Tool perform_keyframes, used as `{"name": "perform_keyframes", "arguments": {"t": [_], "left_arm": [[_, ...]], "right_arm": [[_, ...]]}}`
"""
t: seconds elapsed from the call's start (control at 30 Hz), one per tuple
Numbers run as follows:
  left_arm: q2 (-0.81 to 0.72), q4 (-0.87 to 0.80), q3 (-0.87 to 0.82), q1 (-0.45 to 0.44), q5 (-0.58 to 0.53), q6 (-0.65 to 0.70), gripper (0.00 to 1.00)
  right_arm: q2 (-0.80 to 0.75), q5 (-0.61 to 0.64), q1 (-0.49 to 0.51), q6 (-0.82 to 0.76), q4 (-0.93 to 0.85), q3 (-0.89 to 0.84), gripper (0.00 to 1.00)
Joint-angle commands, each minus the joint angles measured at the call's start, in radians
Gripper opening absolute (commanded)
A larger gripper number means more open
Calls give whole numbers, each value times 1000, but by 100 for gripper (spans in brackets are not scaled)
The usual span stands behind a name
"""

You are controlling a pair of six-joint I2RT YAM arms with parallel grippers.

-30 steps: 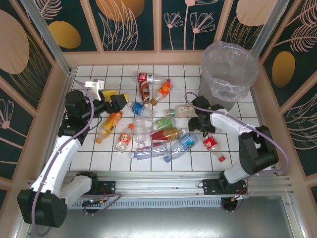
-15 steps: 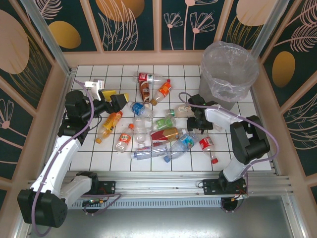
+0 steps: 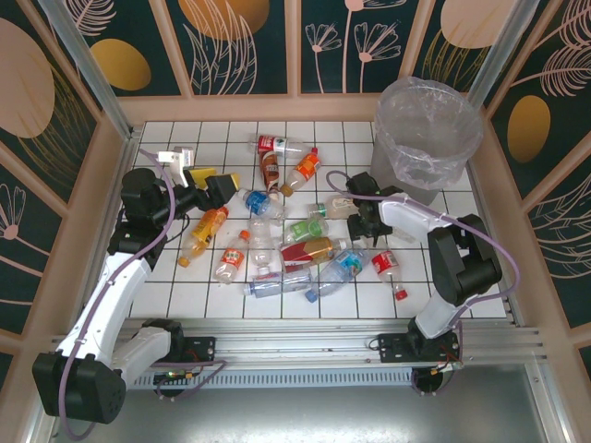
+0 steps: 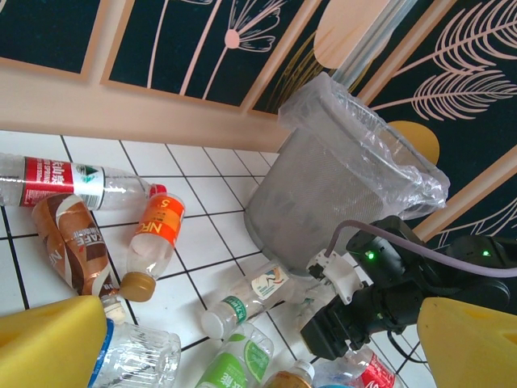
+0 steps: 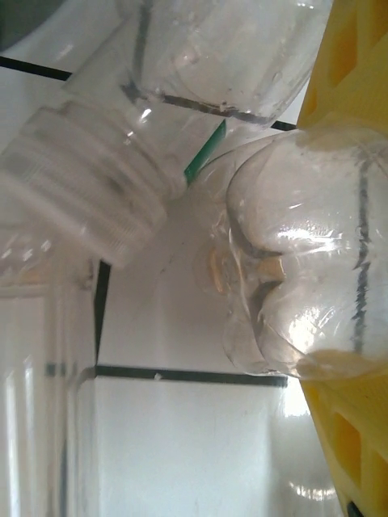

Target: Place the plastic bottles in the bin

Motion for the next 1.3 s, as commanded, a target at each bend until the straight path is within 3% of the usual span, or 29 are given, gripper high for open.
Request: {"name": "perform_keyframes", "arguments": {"t": [0.0,0.3,0.67,1.03,1.27], "left_arm": [[-5,4,11,-5,-1,9,99],[0,6,15,-5,3,7,99],[6,12,14,-5,6,9,99],[9,40,0,-5,14,7,99],[14,46,-7,-4,17,12,99]], "right_arm": [[-3,51,24,-31,-9,55,64],[-67,74,61,-31,-66,177,63],[-173,18,88,-60,-87,464,63],[-189,3,84,-130,59,735,63],[-187,34,-1,-144,214,799,63]]}}
